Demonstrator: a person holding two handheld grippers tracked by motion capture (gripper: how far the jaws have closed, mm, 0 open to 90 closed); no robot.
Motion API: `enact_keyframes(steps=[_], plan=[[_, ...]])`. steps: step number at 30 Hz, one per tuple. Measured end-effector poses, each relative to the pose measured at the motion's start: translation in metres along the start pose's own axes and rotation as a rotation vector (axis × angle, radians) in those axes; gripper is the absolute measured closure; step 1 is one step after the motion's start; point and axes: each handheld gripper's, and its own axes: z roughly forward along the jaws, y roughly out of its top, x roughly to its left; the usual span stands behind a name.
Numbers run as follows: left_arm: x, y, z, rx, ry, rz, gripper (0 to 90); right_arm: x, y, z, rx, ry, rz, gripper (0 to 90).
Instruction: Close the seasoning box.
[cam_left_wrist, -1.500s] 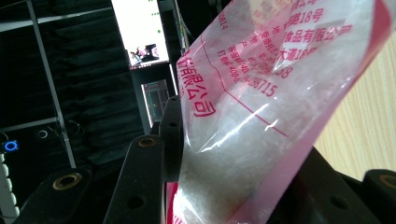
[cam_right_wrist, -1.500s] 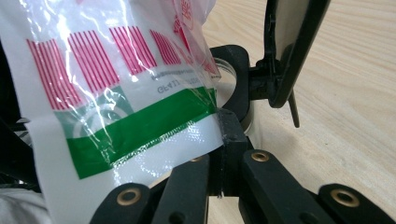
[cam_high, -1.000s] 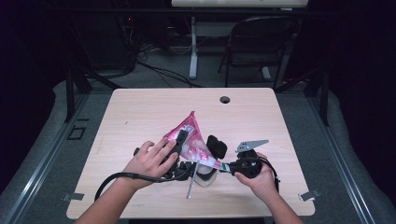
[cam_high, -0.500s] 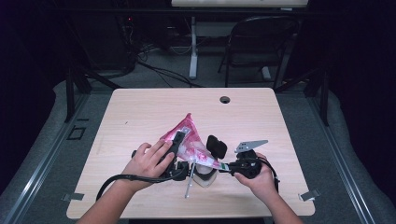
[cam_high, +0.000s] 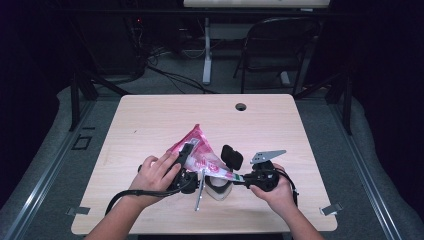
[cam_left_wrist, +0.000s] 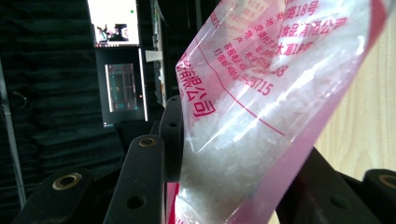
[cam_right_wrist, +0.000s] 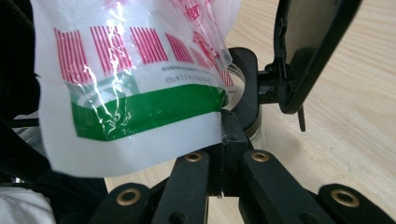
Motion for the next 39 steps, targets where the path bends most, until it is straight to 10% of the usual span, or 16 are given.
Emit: enact_keyframes(steps=[39], plan=[[-0.017, -0.015, 0.003, 0.001, -0.058, -0.183, 67.0, 0.005, 0.004, 0.001, -0.021, 0.004, -0.013, 90.0]])
